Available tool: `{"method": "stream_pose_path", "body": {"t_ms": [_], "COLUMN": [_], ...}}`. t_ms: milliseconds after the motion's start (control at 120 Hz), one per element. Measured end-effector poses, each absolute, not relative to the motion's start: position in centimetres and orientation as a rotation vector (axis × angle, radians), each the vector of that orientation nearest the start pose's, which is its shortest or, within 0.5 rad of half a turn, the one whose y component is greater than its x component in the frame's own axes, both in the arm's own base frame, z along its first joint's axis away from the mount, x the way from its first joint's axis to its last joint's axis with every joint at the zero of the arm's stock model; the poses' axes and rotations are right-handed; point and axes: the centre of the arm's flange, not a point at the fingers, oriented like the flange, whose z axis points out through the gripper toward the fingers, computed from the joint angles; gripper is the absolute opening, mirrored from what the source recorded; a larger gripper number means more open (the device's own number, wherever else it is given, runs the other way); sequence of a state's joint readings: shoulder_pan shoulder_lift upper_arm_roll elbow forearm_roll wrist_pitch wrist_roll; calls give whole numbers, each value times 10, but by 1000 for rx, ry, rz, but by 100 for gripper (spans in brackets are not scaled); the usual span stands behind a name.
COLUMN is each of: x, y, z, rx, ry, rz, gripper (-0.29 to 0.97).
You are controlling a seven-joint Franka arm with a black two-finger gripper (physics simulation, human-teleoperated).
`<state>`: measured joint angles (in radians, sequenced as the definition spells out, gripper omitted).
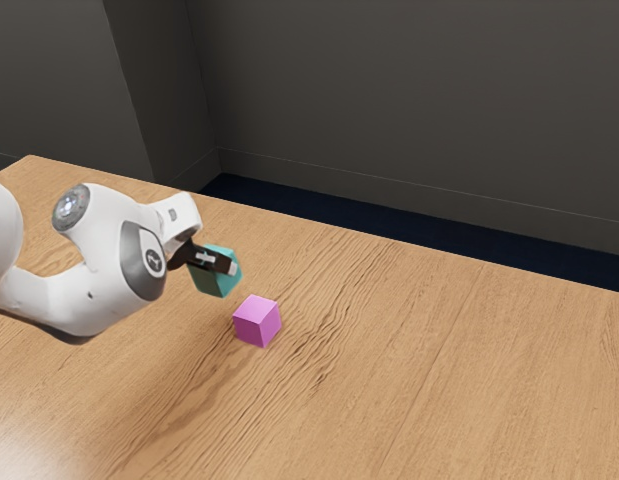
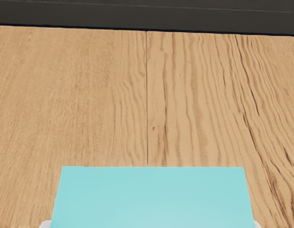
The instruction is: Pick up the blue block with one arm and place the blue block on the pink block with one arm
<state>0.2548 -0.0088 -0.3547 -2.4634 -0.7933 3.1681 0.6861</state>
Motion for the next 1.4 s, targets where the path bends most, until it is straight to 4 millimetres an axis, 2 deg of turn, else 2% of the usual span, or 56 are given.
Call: {"method": "stream_pose_path", "body": {"t_ms": [133, 250, 300, 417, 558, 683, 925, 1000, 1067, 1167, 1200, 1250, 1325, 1400], "x": [510, 521, 525, 529, 538, 541, 542, 545, 553, 567, 577, 589, 583, 575], "y": [-1, -45, -53, -39, -37, -26, -27, -20, -4, 32, 41, 51, 68, 87], "z": [343, 335, 333, 329, 324, 326, 326, 332, 356, 408, 432, 479, 535, 580], "rx": [-3050, -3091, -3100, -3092, -3087, -3069, -3058, -3040, -3017, -3024, -3032, -3044, -3092, -3125], "ry": [-25, 85, 106, 68, 62, 47, 84, 87, 98, 173, 246, 354, 428, 468], "rz": [-1052, -1053, -1053, -1050, -1057, -1067, -1069, -1088, -1134, -1158, -1148, -1116, -1006, -855], "gripper": [39, 38, 38, 39, 39, 39, 52, 56, 59, 61, 62, 63, 63, 64]}}
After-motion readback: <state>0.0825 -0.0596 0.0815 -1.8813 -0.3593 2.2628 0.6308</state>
